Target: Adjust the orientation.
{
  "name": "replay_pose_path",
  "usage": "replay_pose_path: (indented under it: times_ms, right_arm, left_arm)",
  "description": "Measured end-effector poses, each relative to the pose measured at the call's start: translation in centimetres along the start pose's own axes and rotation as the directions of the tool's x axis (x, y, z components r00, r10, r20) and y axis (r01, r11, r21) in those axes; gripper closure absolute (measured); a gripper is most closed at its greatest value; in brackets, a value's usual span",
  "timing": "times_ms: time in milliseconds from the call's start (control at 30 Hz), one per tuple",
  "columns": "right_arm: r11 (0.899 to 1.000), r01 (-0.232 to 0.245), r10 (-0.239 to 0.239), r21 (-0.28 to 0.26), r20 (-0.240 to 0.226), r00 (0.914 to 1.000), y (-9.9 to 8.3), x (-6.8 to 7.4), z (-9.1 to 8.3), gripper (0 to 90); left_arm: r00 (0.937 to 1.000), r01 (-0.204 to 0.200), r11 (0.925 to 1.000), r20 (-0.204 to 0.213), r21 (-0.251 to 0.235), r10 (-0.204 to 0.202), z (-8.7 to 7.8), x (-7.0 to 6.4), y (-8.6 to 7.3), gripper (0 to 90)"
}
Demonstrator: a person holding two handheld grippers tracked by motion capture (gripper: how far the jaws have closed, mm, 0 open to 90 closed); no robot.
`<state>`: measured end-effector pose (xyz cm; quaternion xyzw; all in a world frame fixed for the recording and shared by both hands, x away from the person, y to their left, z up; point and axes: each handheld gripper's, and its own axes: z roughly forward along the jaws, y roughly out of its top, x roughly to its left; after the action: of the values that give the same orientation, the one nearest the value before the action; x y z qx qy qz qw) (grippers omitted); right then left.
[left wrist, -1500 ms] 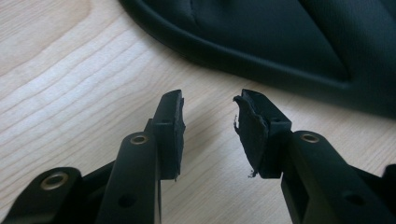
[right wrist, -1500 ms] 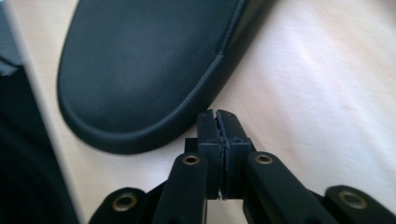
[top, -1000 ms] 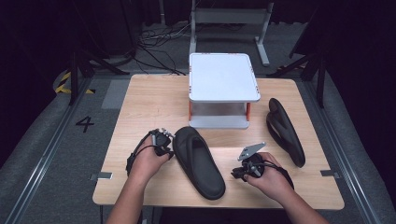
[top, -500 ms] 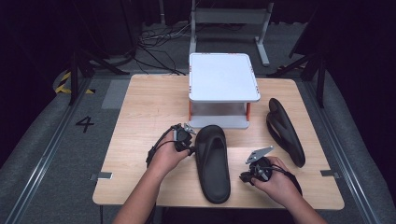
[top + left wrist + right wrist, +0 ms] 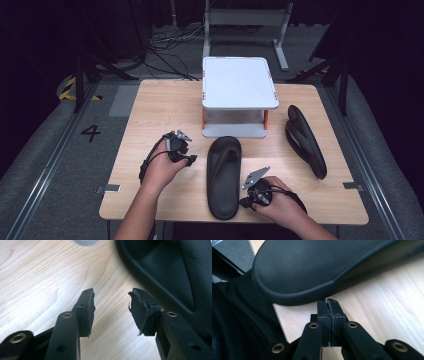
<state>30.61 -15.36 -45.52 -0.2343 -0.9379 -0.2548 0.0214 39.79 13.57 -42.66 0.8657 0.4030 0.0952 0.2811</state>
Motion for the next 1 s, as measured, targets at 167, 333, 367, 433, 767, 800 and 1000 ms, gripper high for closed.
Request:
replay_pose_path:
  times_ms: [167, 333, 367, 433, 767, 800, 1000]
  right_arm:
    - [1.000, -0.020, 0.020, 0.005, 0.021, 0.9996, 0.0, -0.9, -1.4, 83.0]
    - [0.992, -0.082, 0.092, -0.100, 0.105, 0.9902, -0.9, -3.5, -4.9, 69.5]
    - [0.986, -0.101, 0.118, -0.135, 0.128, 0.9848, -1.2, -4.1, -5.9, 63.9]
    - [0.978, -0.108, 0.138, -0.180, 0.162, 0.9770, -1.8, -4.9, -7.1, 55.4]
    - [0.901, -0.174, 0.311, -0.398, 0.313, 0.8974, -4.6, -8.7, -12.9, 42.4]
    - [0.887, -0.185, 0.337, -0.424, 0.317, 0.8868, -4.9, -9.2, -13.6, 42.3]
    - [0.845, -0.220, 0.414, -0.488, 0.337, 0.8457, -6.2, -11.4, -15.4, 42.2]
  left_arm:
    - [0.9999, 0.013, 0.9999, 0.002, -0.006, -0.013, -0.5, 0.1, -0.2, 50.3]
    - [0.9999, 0.012, 0.9999, 0.009, -0.006, -0.012, -0.7, 0.0, 0.0, 46.1]
    - [0.9999, 0.009, 1.0000, 0.011, 0.000, -0.009, -0.7, -0.1, 0.1, 45.1]
    - [0.9999, 0.010, 0.9999, 0.013, 0.008, -0.010, -0.6, -0.3, 0.2, 44.1]
    - [0.9998, 0.014, 0.9994, 0.010, 0.032, -0.015, -1.0, -0.5, -0.5, 39.8]
    - [0.9998, 0.019, 0.9992, 0.007, 0.036, -0.020, -1.1, -0.4, -0.7, 39.4]
    - [0.9999, 0.014, 0.9989, -0.007, 0.044, -0.014, -1.7, -0.5, -1.8, 37.1]
